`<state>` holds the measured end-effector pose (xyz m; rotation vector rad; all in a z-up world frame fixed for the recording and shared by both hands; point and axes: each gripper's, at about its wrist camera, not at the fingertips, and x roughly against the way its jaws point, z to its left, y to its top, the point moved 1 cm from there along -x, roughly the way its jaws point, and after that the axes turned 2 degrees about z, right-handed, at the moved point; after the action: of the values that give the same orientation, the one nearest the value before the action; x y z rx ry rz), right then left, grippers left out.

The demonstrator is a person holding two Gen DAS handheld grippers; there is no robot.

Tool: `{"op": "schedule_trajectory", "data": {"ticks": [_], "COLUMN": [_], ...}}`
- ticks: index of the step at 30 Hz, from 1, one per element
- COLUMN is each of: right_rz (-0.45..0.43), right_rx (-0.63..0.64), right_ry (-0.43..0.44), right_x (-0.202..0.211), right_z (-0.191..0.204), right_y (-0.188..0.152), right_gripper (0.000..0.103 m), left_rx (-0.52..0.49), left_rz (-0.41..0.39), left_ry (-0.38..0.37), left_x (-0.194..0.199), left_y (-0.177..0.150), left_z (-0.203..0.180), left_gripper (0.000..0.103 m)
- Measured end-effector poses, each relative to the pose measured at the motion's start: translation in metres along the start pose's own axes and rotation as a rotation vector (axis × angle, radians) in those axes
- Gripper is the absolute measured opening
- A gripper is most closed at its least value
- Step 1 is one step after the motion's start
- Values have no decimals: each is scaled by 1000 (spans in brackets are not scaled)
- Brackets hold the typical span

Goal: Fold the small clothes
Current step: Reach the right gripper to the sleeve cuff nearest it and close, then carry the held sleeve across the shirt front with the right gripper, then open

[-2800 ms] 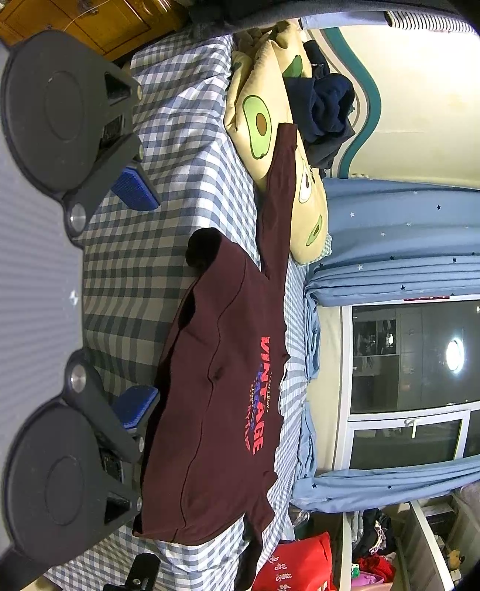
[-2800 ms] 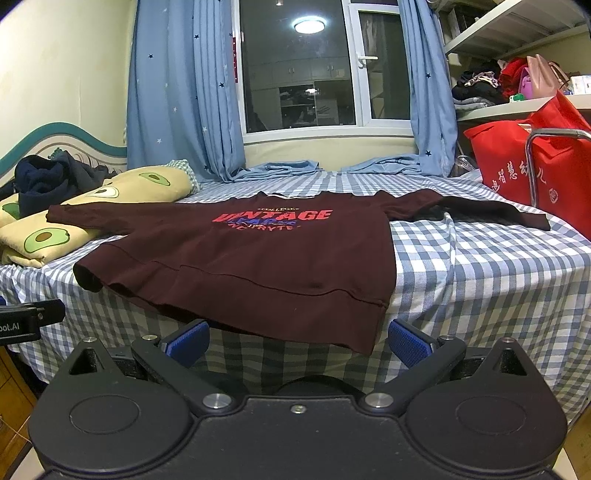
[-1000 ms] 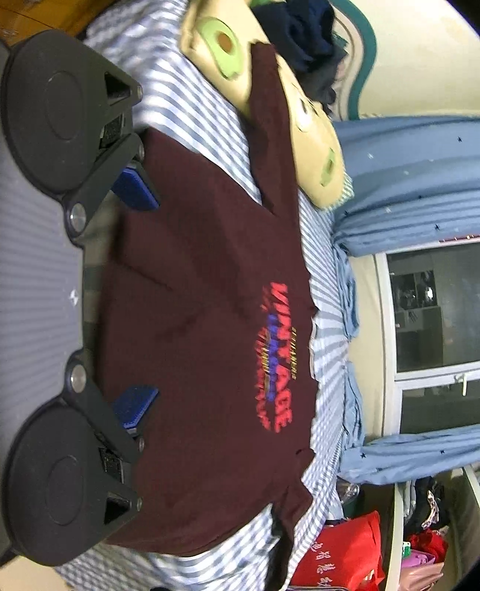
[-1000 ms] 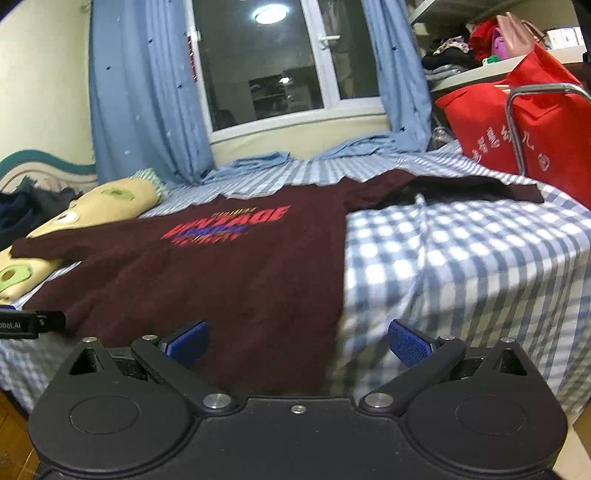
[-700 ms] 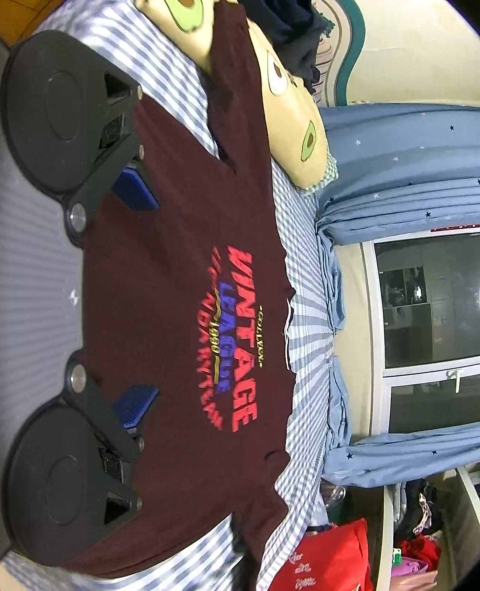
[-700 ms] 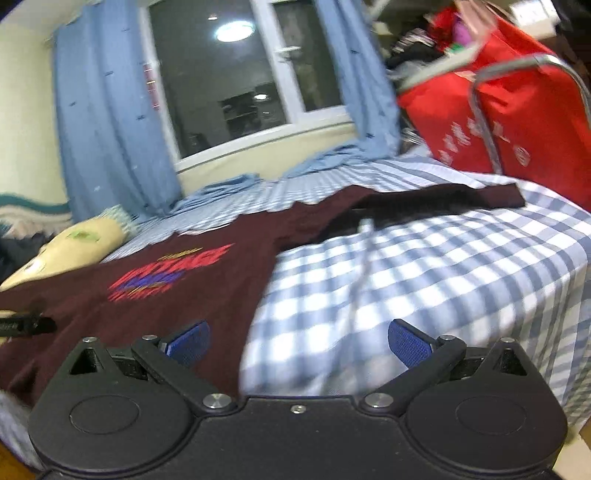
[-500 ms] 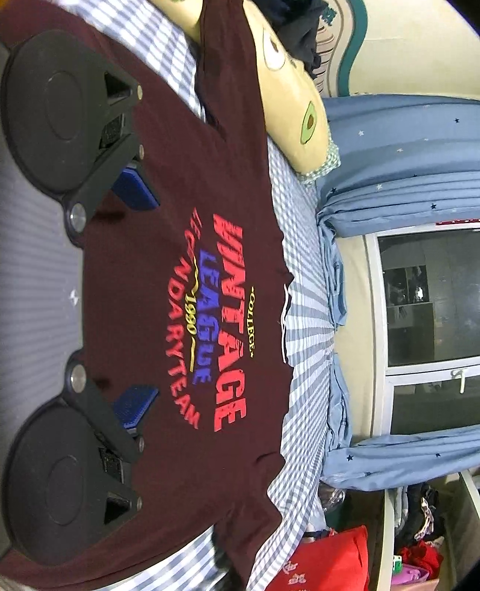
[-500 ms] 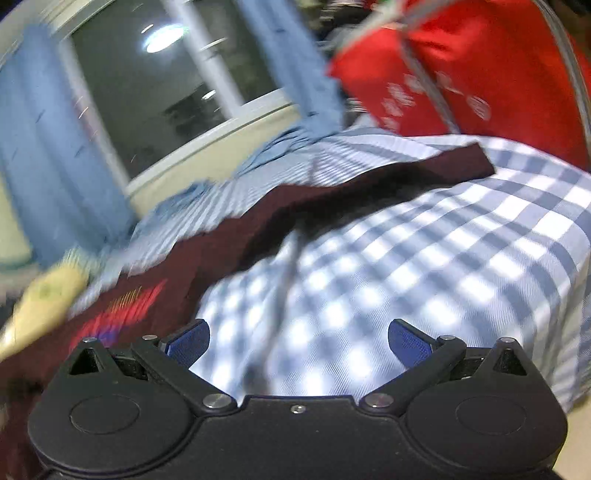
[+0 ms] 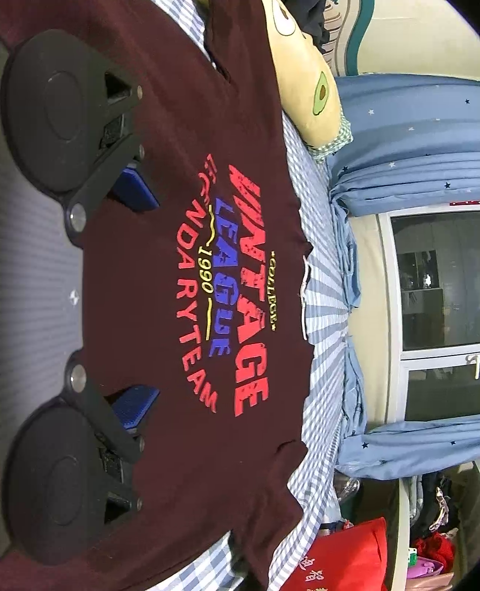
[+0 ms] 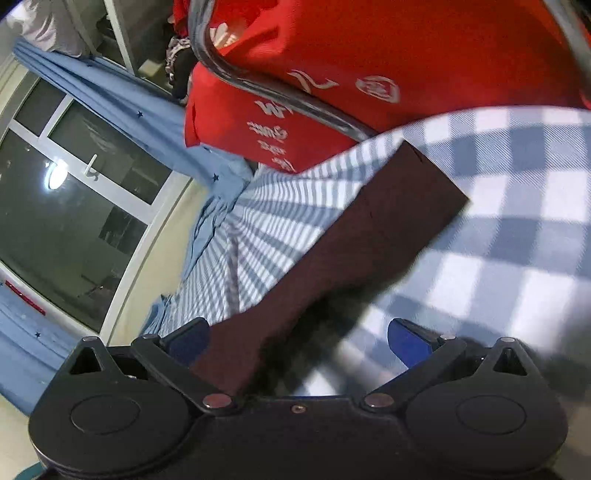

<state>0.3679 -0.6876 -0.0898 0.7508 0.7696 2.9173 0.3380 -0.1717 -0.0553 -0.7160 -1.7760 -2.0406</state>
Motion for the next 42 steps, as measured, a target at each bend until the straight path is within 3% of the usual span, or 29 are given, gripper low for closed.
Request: {"op": "schedule_trajectory", "data": {"ticks": [4, 6, 8, 10, 12, 13, 16, 24, 29, 33, 39, 42], "right_rz": [-92, -132, -159, -178, -173, -172, -209, -338, -373, -366, -259, -131], "right_rx": [-123, -134, -116, -116, -95, -74, 2, 370, 676, 1029, 1521, 1773], "right_ry": [7, -23, -78, -85, -71, -92, -134, -56, 67, 142, 245, 255], "right_x": [-10, -15, -22, -25, -29, -31, -28, 0, 2, -4, -14, -22], "right_z": [-7, -9, -12, -16, -16, -13, 3, 115, 207, 271, 306, 306], "right_y": [11, 17, 19, 19, 22, 24, 29, -4, -64, -148, -297, -371], "right_gripper": [102, 97, 80, 71, 53, 32, 11, 5, 5, 4, 4, 4], "left_rx": [-2, -3, -4, -1, 8, 12, 40, 159, 189, 202, 306, 369], "left_rz": [9, 9, 0, -11, -14, -19, -49, -80, -111, -132, -145, -138], "left_ry": [-7, -6, -2, -4, -23, -31, -24, -37, -23, 39, 177, 229], "left_x": [-1, -1, 1, 4, 6, 8, 18, 32, 47, 55, 61, 60], "left_y": [-2, -2, -2, -1, 2, 3, 6, 4, 3, 5, 12, 13], "left_z": [0, -1, -1, 0, 4, 7, 18, 57, 82, 108, 161, 185], "left_gripper": [102, 102, 102, 102, 102, 102, 102, 102, 102, 102, 102, 102]}}
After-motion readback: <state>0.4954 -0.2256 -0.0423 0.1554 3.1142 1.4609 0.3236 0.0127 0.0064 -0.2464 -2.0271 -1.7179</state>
